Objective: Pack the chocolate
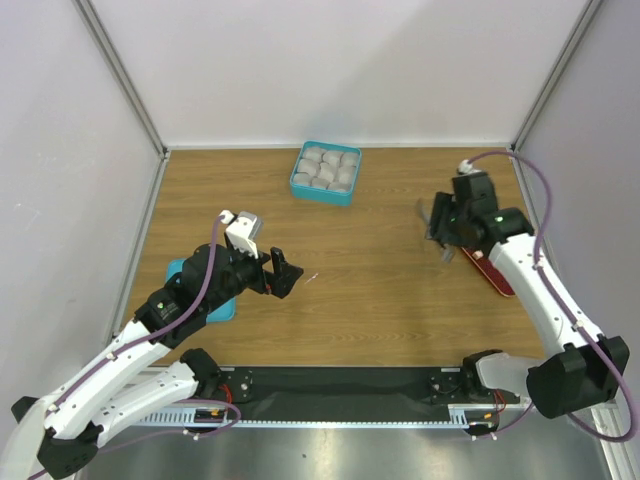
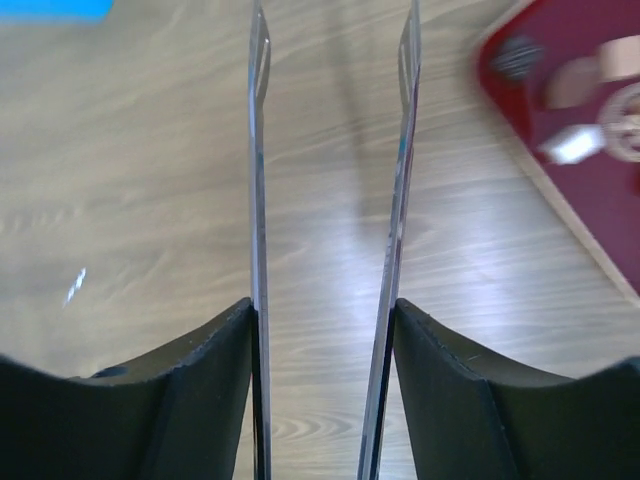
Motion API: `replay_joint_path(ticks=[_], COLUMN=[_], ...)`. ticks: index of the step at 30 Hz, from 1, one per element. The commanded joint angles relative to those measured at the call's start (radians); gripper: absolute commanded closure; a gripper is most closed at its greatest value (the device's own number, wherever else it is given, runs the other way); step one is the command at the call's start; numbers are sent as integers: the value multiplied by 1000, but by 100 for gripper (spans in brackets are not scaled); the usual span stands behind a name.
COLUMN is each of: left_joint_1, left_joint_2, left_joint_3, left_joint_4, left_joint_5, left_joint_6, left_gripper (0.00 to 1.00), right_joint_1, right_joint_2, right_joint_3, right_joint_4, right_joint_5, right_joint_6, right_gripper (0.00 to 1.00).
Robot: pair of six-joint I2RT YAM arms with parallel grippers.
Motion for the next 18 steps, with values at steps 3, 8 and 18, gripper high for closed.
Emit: replay_joint_path(ticks=[3, 8, 18], left_joint_1=[-2, -2, -2], left_joint_2=[-8, 11, 2], left_joint_3=[13, 24, 16], left_joint_4=[27, 33, 14], left_joint_5=[42, 85, 82], left_joint_6=[16, 22, 25], left_gripper=[0, 0, 0], right_joint_1=[-184, -333, -403], right_joint_2=[-24, -11, -1], right_joint_3=[97, 95, 25], right_joint_4=[-83, -75, -72], right_joint_5=[-49, -99, -109], right_joint_6=[-83, -103, -165], right_gripper=[42, 48, 53])
